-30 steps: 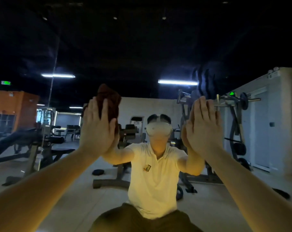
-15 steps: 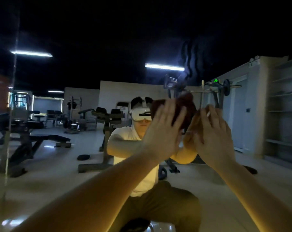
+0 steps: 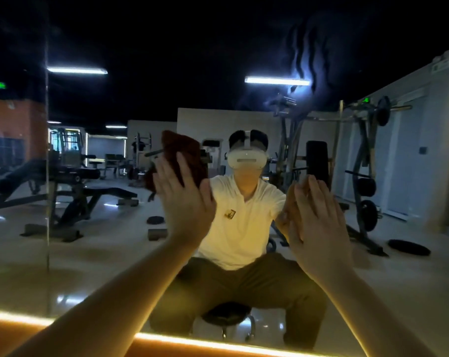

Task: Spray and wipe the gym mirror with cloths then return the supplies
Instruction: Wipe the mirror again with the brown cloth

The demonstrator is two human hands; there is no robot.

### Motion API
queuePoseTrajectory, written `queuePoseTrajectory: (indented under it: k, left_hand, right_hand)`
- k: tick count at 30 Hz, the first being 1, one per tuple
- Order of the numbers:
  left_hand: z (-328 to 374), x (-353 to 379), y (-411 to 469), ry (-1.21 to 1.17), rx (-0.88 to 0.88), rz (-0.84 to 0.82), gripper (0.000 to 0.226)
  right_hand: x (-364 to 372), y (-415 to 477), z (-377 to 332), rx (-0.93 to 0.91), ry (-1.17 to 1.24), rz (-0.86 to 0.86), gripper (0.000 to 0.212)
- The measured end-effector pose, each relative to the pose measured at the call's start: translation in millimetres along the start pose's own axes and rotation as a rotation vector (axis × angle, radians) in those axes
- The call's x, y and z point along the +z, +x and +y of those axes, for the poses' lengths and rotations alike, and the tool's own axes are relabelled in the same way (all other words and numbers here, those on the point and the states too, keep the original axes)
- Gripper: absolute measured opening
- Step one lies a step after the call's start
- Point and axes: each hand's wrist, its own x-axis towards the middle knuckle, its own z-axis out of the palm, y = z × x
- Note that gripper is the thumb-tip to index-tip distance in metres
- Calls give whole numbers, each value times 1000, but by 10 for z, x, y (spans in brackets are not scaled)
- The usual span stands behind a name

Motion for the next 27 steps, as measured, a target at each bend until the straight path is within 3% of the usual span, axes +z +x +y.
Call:
queuePoseTrajectory:
  k: [3,6,8,12,17,21,27]
  left_hand:
    - [501,156,-329,9,109,-79,68]
    - [775,236,-756,23,429,-189,67]
    - [601,246,-943,90,603,-251,69]
    - [-343,-6,-1114,104,417,-293,67]
    - [-1113,-280,-1411,138,52,-106,65]
    - [-870,-134,-1537,146,19,-1,56]
    - [-38,127,-1943,-93,118,-94,57]
  right_hand:
    - [26,-232,89,39,36,-24,65]
    - [76,-413,122,62,48,-23,67]
    - [120,-491,76,72,69,13,67]
    - [210,-671,-70,87,121,25,69]
    - [328,-961,-57,41,103,-45,75]
    - [302,-1009,67,-1,118,-64,71]
    - [263,-1071,151,-16,160,-84,75]
